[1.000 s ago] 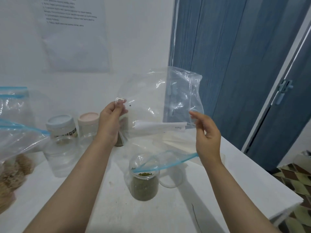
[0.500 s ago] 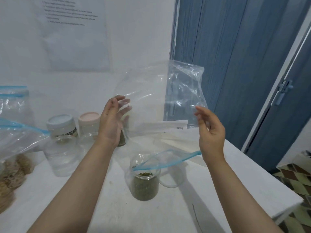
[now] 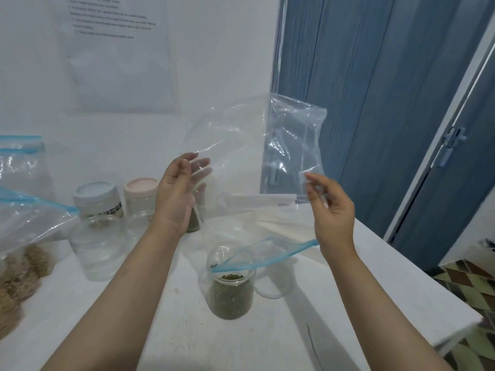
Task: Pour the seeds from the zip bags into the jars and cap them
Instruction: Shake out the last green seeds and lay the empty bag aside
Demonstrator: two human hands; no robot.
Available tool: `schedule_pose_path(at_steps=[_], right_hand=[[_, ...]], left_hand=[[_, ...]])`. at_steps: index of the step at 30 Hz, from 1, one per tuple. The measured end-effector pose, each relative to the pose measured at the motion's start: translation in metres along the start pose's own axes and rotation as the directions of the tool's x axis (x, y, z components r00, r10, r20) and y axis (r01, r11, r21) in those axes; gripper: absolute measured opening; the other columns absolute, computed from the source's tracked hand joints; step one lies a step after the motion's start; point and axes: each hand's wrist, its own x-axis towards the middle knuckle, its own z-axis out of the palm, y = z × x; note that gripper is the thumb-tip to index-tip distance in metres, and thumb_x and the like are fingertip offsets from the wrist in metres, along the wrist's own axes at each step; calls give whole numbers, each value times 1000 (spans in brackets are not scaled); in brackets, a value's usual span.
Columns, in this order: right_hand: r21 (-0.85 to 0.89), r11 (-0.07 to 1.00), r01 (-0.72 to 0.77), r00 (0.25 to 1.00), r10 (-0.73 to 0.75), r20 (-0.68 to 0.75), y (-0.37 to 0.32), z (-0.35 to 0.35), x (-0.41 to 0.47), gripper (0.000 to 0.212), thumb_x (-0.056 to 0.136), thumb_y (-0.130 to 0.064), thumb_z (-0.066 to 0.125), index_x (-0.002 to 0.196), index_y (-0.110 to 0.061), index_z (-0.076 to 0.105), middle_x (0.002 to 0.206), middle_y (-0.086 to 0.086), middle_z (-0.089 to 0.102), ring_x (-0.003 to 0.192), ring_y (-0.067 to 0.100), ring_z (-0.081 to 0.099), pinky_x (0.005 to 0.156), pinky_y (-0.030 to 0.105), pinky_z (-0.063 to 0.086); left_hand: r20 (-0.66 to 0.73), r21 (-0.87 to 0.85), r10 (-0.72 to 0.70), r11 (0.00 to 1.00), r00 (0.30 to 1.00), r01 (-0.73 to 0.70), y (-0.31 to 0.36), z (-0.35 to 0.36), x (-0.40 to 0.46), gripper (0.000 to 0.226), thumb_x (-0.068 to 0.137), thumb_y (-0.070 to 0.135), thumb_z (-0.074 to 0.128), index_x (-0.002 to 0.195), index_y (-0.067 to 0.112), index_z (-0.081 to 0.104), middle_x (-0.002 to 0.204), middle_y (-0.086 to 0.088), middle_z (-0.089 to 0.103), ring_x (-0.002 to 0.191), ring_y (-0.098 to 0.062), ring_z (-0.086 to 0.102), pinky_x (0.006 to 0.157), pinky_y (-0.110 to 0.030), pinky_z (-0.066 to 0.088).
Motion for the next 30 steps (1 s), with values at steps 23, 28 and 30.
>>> schedule_pose_path(at_steps=[23, 28, 30], right_hand=[[14, 1000, -2, 1000, 1, 15, 6, 5, -5, 35, 97, 0, 57, 102, -31, 73, 105, -9, 72, 107, 13, 65, 101, 35, 48], [56, 998, 14, 1000, -14, -8, 10, 1, -6, 39, 97, 7, 54, 102, -27, 72, 103, -8, 72, 104, 11, 66, 96, 21, 47], [69, 997, 22, 1000, -21, -16, 13, 1, -6, 39, 97, 8, 52, 102, -25, 72, 102, -10, 71, 103, 11, 66, 94, 20, 47]], left_hand=[[42, -38, -96, 995, 995, 97, -14, -13, 0, 34, 93, 42, 51, 124, 27, 53, 123, 2, 69, 114, -19, 62, 105, -41, 42], [100, 295, -331, 911, 938, 290, -41, -51, -39, 73, 81, 69, 61, 137, 21, 56, 123, 11, 68, 114, -6, 62, 111, -41, 41], [192, 484, -462, 812, 866, 326, -47, -61, -52, 81, 62, 78, 70, 128, 31, 64, 130, 17, 64, 122, 0, 57, 116, -41, 36]])
